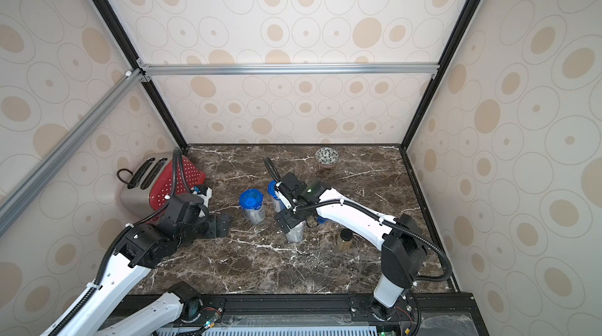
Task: Take out toiletry kits
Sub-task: Pick up the container from the center of the board.
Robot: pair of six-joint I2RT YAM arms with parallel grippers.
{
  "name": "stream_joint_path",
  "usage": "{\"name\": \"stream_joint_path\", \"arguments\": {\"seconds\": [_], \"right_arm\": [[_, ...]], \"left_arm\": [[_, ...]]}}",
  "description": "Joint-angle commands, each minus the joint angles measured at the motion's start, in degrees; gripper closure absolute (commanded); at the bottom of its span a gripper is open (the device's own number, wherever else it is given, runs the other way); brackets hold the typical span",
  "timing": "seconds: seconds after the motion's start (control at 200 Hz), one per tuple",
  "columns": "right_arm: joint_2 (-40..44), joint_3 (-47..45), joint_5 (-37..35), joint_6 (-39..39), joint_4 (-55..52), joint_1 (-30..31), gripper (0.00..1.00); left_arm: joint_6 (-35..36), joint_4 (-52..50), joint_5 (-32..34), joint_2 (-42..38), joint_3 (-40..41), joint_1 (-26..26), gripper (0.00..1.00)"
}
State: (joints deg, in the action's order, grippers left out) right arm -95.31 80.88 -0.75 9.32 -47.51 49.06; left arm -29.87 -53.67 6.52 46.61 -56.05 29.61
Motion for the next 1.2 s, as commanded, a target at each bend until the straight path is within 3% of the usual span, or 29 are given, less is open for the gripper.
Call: {"name": "stream_joint_path", "arguments": {"seconds": [0.0, 0.205, 0.711, 0.987, 1.197], "right_arm": [[-1.19, 0.91, -1.68, 0.14, -1.98, 0.77, 0.00], [-2.29, 0.69, -2.01, 0.85, -1.97, 0.89, 0.00], [-0.82, 2.77, -3.05, 2.28, -2.63, 0.79, 0.23], [4.57, 2.74, 1.25, 3.47, -2.75, -1.97, 0.24], [10.69, 3.02, 7.96, 5.14, -2.26, -7.10, 0.25]], "left_arm": [[0.97, -1.35, 0.77, -0.12, -0.11, -0.23, 0.01], [0.86, -1.26, 0.68, 0.06, -0.02, -0.25, 0.01], [-1.15, 2.16, -2.80, 1.70, -0.20, -0.24, 0.01], [-2.49, 11.81, -9.79, 6.14, -1.18, -0.11, 0.03], [2.88, 25.28, -12.64, 11.54, -1.10, 4.28, 0.02]]}}
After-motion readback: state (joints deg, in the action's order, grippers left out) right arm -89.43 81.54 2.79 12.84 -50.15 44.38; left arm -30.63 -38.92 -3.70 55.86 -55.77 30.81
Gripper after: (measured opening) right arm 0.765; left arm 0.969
